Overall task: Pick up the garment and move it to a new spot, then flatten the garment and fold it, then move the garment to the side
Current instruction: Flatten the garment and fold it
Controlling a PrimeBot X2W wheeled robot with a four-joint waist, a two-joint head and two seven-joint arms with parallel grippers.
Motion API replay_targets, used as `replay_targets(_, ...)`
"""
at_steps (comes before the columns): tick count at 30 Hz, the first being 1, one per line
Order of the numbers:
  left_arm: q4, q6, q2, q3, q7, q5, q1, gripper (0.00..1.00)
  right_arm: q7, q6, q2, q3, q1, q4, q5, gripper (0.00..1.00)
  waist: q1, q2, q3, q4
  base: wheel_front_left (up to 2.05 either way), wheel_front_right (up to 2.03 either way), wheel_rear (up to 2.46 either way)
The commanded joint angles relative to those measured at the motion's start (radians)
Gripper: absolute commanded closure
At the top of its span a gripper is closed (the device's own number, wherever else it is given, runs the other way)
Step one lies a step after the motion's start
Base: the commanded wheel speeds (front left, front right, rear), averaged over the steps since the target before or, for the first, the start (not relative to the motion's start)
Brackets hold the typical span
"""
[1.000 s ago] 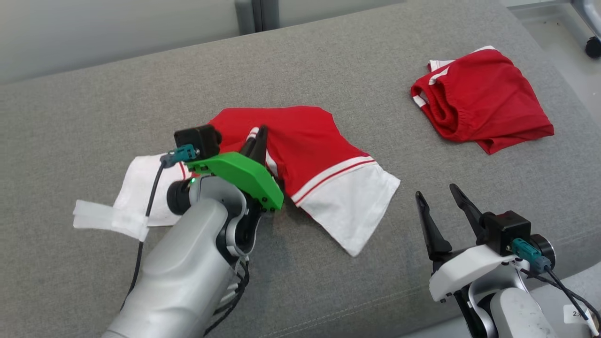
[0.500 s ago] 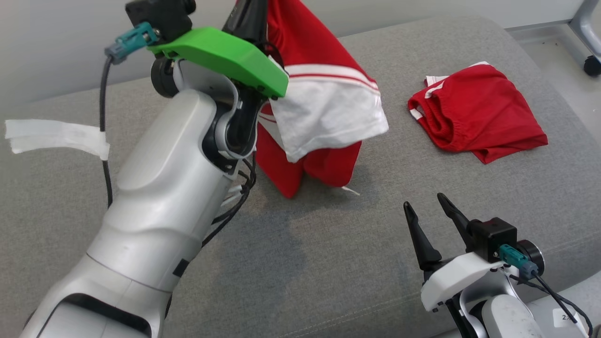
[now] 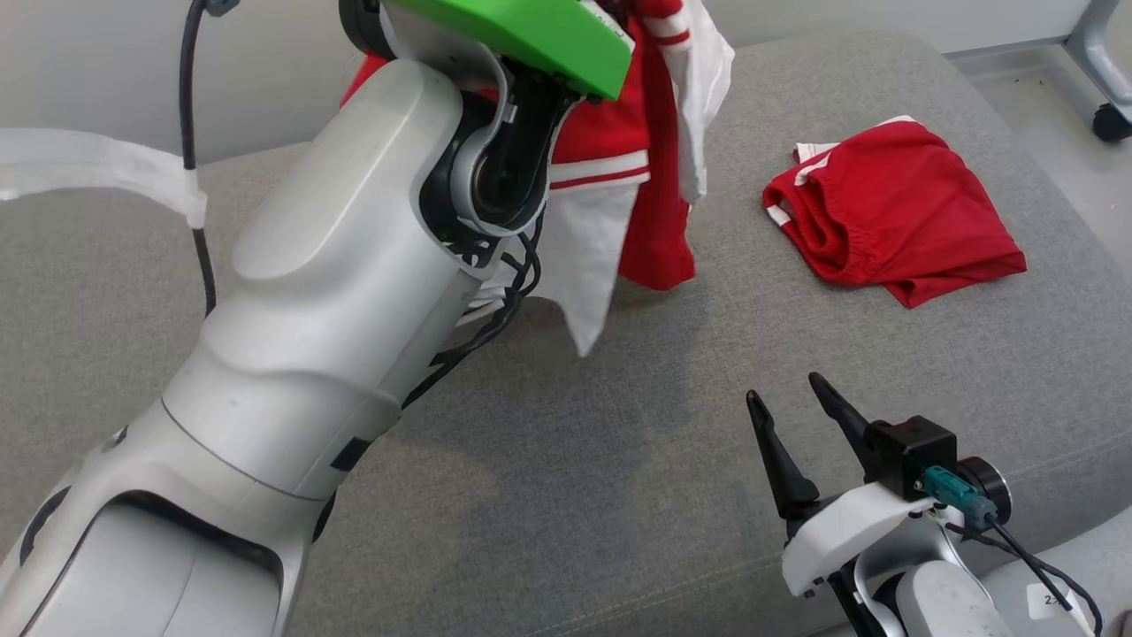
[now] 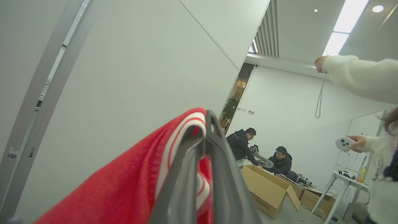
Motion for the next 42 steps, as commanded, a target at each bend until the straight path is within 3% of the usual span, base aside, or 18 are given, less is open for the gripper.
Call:
replay_targets(1,0.001,0.008,0.001,-0.005,-0.006,-0.008,-0.017,1.00,-0.001,-0.002,-0.001,0.005,-0.005,0.004,0.004,0.00,0.0000,0.0000,-0.002,-0.001,0.00,0.00,0.00)
replay_targets(8,-0.037,0.007,0.002,0.011,-0.008,-0.088,-0.015,1.00,-0.015,-0.002,-0.001,0.026,-0.016,0.013,0.021,0.00,0.0000,0.0000,0.020,-0.009,0.00,0.00,0.00)
replay_targets(14,0.081,0.061,0.007,0.095,-0.007,0.008,0.099,1.00,-0.029,-0.002,0.000,-0.004,-0.023,0.012,0.024,0.00,0.0000,0.0000,0.051,0.017,0.00,0.00,0.00)
replay_targets(21,0.212,0.066,0.093,0.234,-0.007,0.071,0.305,1.00,-0.030,-0.002,-0.001,-0.026,-0.024,0.010,0.011,0.00,0.0000,0.0000,0.063,0.063,0.00,0.00,0.00)
replay_targets(26,0.253,0.061,0.157,0.275,-0.007,0.061,0.422,1.00,-0.018,-0.002,0.000,-0.042,-0.013,-0.002,-0.002,0.00,0.0000,0.0000,0.059,0.111,0.00,0.00,0.00)
replay_targets(42,0.294,0.094,0.225,0.330,-0.005,0.036,0.650,1.00,0.013,-0.002,-0.001,-0.046,0.002,-0.035,-0.020,0.00,0.0000,0.0000,0.040,0.186,0.00,0.00,0.00)
